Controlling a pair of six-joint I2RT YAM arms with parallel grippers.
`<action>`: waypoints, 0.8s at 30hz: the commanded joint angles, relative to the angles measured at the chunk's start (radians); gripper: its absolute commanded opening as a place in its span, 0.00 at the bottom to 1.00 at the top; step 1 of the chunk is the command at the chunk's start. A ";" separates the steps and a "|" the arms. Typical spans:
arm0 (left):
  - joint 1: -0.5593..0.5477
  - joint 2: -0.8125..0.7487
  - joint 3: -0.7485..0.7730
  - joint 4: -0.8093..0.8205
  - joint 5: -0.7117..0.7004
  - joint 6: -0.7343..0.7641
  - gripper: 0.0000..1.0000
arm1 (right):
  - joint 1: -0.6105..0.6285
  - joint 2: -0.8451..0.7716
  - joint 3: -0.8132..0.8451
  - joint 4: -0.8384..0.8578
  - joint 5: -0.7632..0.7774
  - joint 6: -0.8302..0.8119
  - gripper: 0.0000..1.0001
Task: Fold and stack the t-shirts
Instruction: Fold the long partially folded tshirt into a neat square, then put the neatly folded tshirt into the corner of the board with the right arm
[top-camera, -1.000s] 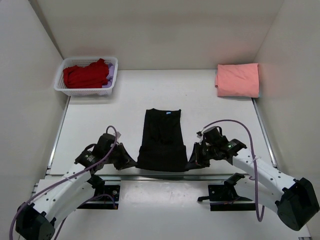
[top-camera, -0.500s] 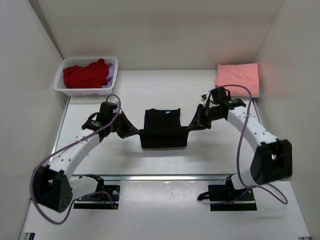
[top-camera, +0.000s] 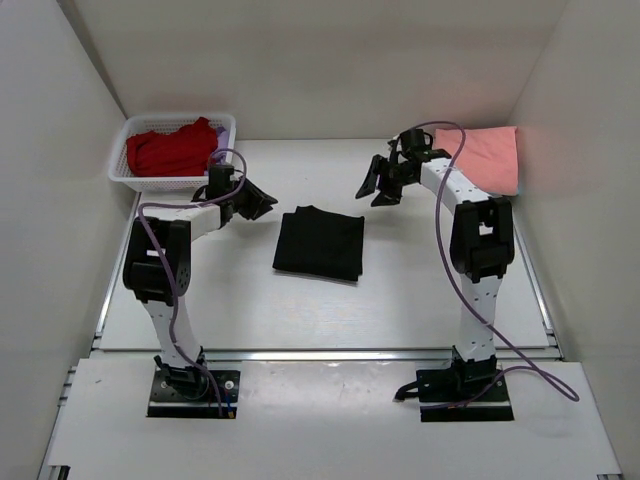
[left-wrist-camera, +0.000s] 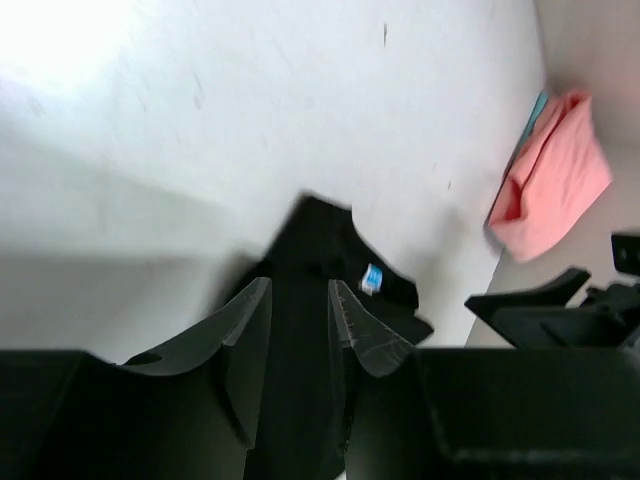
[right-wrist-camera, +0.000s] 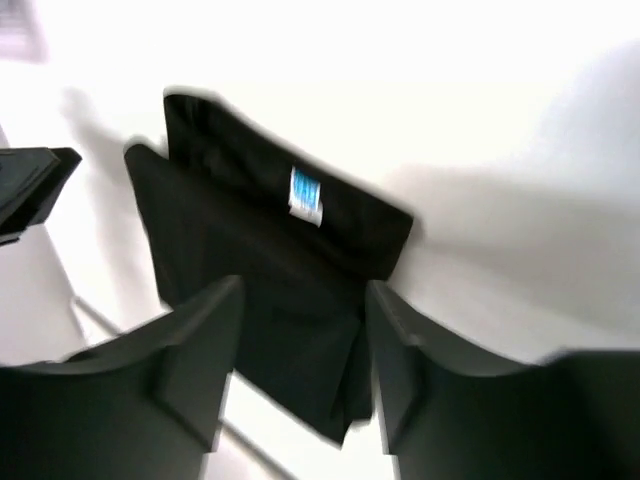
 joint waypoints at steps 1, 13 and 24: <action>0.023 -0.002 0.031 0.246 0.046 -0.054 0.40 | 0.001 -0.004 0.099 -0.011 0.092 -0.046 0.54; -0.114 -0.144 -0.076 0.146 -0.018 0.055 0.26 | 0.056 -0.219 -0.372 0.174 0.103 -0.009 0.69; -0.171 0.031 -0.103 -0.048 -0.113 0.017 0.21 | 0.185 -0.139 -0.418 0.228 0.169 0.118 0.74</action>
